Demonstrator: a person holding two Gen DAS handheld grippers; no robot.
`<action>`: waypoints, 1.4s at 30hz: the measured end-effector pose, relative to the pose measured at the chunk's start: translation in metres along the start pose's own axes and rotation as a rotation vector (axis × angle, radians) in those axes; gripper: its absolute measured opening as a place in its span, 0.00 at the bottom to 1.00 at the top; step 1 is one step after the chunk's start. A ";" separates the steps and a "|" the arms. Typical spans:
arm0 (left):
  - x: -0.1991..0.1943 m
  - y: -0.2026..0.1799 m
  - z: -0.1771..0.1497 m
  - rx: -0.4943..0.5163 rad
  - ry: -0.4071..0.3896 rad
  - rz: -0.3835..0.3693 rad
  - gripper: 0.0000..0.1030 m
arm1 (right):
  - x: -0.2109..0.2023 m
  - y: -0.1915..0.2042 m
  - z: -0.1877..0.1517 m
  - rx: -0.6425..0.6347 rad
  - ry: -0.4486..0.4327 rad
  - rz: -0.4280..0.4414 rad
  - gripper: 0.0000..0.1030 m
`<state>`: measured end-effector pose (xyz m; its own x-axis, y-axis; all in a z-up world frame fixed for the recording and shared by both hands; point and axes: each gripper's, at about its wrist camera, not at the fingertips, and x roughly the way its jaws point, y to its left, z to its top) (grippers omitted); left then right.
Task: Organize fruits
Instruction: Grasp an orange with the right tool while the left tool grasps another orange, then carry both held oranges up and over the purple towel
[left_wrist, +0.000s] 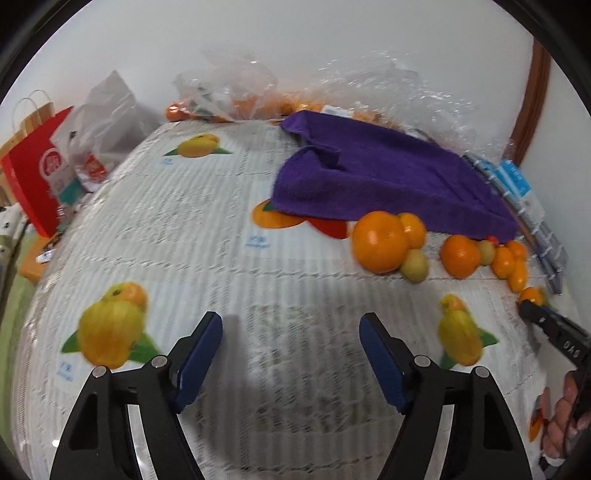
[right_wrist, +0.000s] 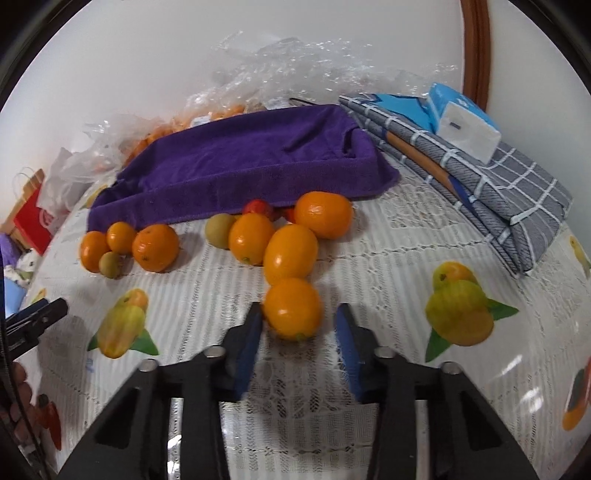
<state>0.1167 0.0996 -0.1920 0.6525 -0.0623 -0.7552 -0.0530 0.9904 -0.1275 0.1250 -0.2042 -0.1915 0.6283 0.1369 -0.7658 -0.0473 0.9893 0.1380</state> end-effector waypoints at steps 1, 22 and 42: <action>0.001 -0.003 0.002 0.011 -0.002 -0.029 0.69 | -0.001 -0.001 -0.001 0.004 -0.003 0.005 0.31; 0.038 -0.028 0.040 -0.023 -0.027 -0.254 0.40 | -0.021 0.020 -0.015 -0.170 -0.093 -0.050 0.31; 0.015 -0.016 0.038 -0.056 -0.174 -0.218 0.39 | -0.038 0.025 -0.022 -0.209 -0.188 0.026 0.31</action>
<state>0.1555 0.0873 -0.1768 0.7727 -0.2460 -0.5851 0.0639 0.9473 -0.3139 0.0827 -0.1832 -0.1732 0.7566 0.1701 -0.6313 -0.2126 0.9771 0.0085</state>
